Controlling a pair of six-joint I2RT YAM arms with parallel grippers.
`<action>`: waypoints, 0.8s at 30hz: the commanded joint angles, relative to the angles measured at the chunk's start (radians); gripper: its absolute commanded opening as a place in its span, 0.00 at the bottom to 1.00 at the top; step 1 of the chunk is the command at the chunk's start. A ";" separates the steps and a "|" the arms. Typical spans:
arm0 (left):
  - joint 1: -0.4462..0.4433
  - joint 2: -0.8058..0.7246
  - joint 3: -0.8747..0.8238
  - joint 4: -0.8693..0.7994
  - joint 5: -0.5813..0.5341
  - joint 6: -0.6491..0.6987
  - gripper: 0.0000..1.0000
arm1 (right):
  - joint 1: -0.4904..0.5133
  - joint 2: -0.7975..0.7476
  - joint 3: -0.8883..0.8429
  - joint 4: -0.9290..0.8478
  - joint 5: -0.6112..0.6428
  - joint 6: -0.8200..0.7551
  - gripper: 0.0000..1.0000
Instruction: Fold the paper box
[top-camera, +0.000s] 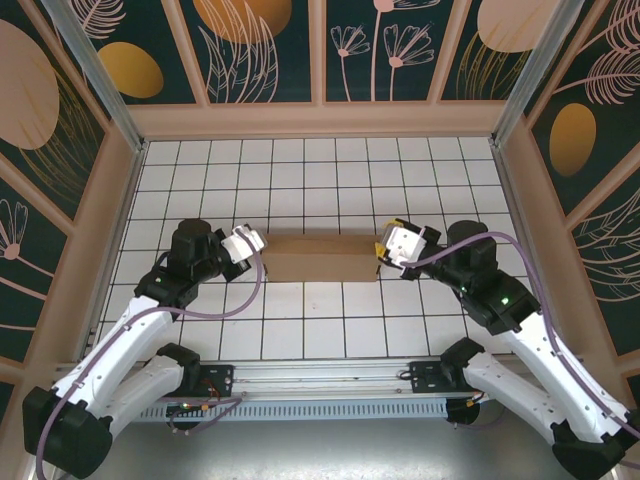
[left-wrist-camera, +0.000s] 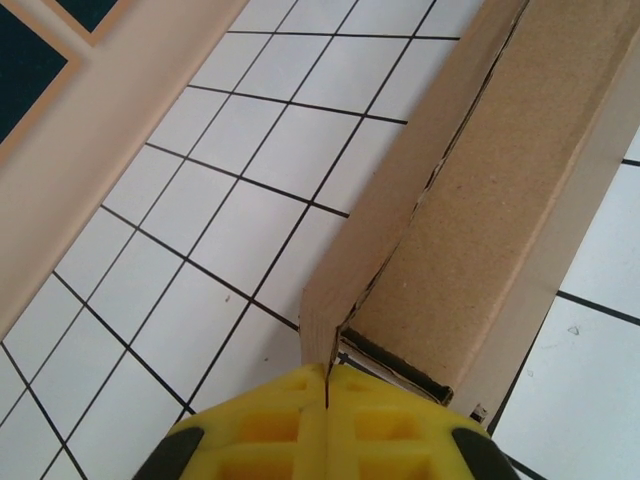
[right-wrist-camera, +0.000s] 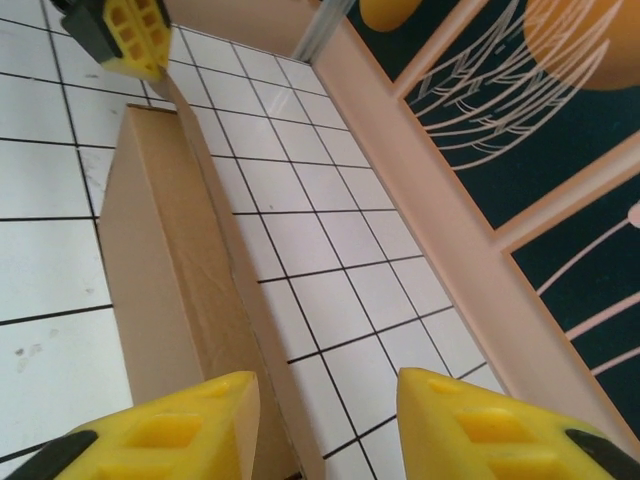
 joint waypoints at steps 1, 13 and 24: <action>0.006 0.015 -0.003 0.041 0.023 -0.024 0.01 | -0.047 0.029 -0.003 0.064 -0.054 -0.006 0.39; 0.006 0.010 0.001 0.058 -0.009 -0.020 0.00 | -0.205 0.146 0.027 -0.109 -0.275 -0.300 0.49; 0.006 -0.002 -0.016 0.098 0.011 -0.040 0.00 | -0.278 0.172 -0.063 -0.008 -0.213 -0.235 0.49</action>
